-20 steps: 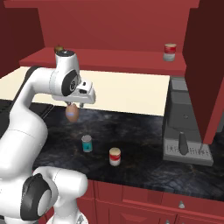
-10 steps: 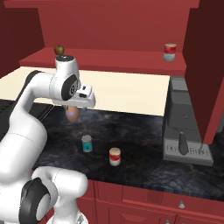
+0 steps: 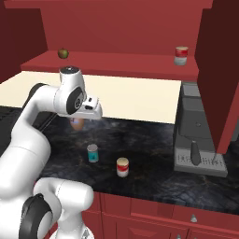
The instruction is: Pick the cans from the counter and place them in their designated side in the cabinet.
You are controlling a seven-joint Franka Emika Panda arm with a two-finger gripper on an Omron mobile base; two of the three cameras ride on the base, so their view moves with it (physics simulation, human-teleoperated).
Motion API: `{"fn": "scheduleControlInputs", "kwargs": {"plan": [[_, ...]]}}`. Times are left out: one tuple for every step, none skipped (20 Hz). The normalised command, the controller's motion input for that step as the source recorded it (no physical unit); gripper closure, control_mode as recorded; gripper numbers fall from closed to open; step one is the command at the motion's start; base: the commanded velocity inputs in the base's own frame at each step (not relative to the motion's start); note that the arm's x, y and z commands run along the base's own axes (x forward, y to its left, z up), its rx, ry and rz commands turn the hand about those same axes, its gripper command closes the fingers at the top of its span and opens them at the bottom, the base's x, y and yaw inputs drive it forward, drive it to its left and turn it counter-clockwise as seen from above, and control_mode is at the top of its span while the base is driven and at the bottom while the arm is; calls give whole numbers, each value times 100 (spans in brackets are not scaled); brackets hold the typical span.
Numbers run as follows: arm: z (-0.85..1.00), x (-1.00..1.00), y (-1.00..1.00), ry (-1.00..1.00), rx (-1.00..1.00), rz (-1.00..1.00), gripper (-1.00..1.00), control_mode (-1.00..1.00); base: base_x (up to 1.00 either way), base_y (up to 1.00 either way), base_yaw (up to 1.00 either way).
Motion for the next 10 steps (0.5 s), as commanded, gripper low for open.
{"fn": "scheduleControlInputs", "kwargs": {"plan": [[-21,5,0,0,0,0,-100,-100,0,0,0],[-20,1,0,0,0,0,-100,-100,0,0,0],[-20,0,0,0,0,0,-100,-100,0,0,0],[-21,0,0,0,0,0,-100,-100,0,0,0],[-21,0,0,0,0,0,-100,-100,0,0,0],[-23,0,0,0,0,0,-100,-100,0,0,0],[-24,0,0,0,0,0,-100,-100,0,0,0],[-24,0,0,0,0,0,-100,-100,0,0,0],[-25,0,0,0,0,0,-100,-100,0,0,0],[-28,0,0,0,0,0,-100,-100,0,0,0]]}}
